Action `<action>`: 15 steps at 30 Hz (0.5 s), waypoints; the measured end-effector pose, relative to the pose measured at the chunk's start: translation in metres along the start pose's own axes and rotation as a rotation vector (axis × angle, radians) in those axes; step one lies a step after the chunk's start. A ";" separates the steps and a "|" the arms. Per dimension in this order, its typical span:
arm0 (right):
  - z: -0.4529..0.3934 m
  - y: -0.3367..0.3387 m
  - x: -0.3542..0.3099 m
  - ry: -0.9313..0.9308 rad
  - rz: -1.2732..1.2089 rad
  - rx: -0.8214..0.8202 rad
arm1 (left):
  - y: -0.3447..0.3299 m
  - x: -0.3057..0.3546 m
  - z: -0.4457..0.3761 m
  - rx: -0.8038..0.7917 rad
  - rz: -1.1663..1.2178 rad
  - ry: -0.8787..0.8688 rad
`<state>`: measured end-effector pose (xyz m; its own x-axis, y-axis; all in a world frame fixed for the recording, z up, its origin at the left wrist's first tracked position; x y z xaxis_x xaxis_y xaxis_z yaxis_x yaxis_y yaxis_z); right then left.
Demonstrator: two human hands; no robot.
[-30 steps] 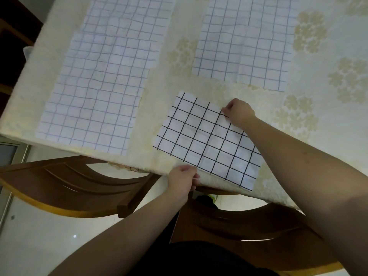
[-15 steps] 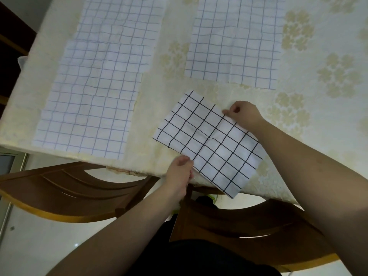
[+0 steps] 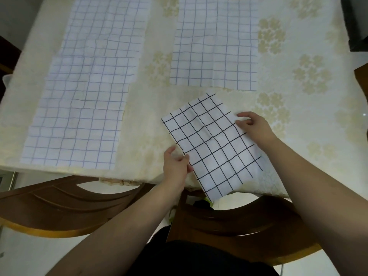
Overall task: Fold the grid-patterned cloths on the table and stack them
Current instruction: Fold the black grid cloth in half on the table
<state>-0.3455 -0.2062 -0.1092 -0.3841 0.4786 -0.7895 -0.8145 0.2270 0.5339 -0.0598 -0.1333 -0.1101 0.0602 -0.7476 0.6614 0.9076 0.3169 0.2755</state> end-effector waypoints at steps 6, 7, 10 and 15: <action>0.018 0.021 -0.015 0.101 -0.068 0.049 | 0.016 0.041 0.003 -0.059 -0.106 -0.369; 0.021 0.024 -0.019 0.114 -0.077 0.053 | 0.019 0.049 0.003 -0.077 -0.127 -0.432; 0.031 0.031 -0.033 0.155 -0.075 0.036 | 0.027 0.070 0.003 -0.117 -0.168 -0.550; 0.051 0.041 -0.061 0.265 0.027 0.066 | 0.044 0.105 0.002 -0.072 -0.420 -0.861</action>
<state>-0.3330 -0.1826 -0.0241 -0.5130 0.2488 -0.8215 -0.7755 0.2760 0.5679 -0.0145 -0.1970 -0.0273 -0.5754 -0.0980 0.8120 0.8107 0.0626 0.5820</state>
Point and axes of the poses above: each hand's wrist, its own z-axis away from the middle knuckle, its own y-axis out of the back of the hand, x = y × z, the point moved 5 cm from there along -z, towards the middle knuckle, and after that the axes turned 12 degrees about x, right-handed, at the moved point
